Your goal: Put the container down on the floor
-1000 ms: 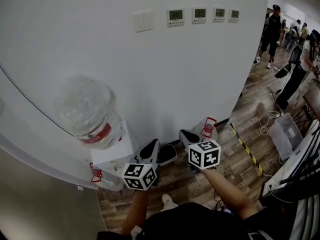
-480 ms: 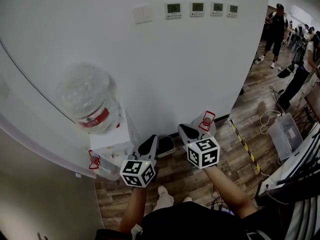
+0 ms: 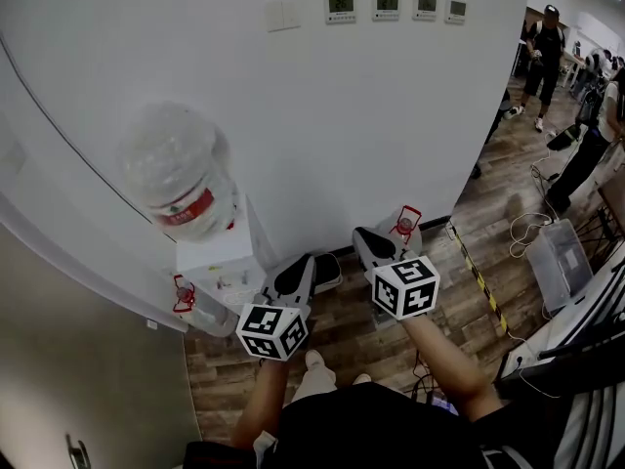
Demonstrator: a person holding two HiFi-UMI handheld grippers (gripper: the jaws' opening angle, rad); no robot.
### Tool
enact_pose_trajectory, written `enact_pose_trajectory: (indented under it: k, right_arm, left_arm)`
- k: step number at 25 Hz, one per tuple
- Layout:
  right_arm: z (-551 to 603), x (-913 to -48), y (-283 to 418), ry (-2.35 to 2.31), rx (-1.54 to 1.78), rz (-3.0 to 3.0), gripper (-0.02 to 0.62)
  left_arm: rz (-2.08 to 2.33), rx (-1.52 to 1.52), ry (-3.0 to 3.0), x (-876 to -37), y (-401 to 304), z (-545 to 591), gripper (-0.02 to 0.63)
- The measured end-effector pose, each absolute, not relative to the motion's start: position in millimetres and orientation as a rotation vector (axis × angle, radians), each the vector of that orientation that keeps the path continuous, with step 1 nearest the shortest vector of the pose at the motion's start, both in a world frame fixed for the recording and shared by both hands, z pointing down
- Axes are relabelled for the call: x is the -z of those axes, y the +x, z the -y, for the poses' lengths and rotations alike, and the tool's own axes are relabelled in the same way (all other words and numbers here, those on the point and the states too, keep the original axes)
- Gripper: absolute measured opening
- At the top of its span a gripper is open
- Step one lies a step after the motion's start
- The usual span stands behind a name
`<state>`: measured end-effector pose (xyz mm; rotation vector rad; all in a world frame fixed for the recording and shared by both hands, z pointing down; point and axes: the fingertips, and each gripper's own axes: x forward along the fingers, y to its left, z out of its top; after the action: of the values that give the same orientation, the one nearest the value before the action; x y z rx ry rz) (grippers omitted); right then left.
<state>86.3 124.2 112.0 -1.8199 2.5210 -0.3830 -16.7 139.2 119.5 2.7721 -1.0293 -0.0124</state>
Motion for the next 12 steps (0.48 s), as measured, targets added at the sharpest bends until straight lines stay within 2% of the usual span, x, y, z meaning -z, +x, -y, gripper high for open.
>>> enact_pose_trajectory:
  k: [12]
  right_arm:
    - [-128, -110, 97, -1.781, 0.383, -2.517, 0.029]
  left_arm:
    - [1.050, -0.008, 2.780, -123, -9, -140, 0.017]
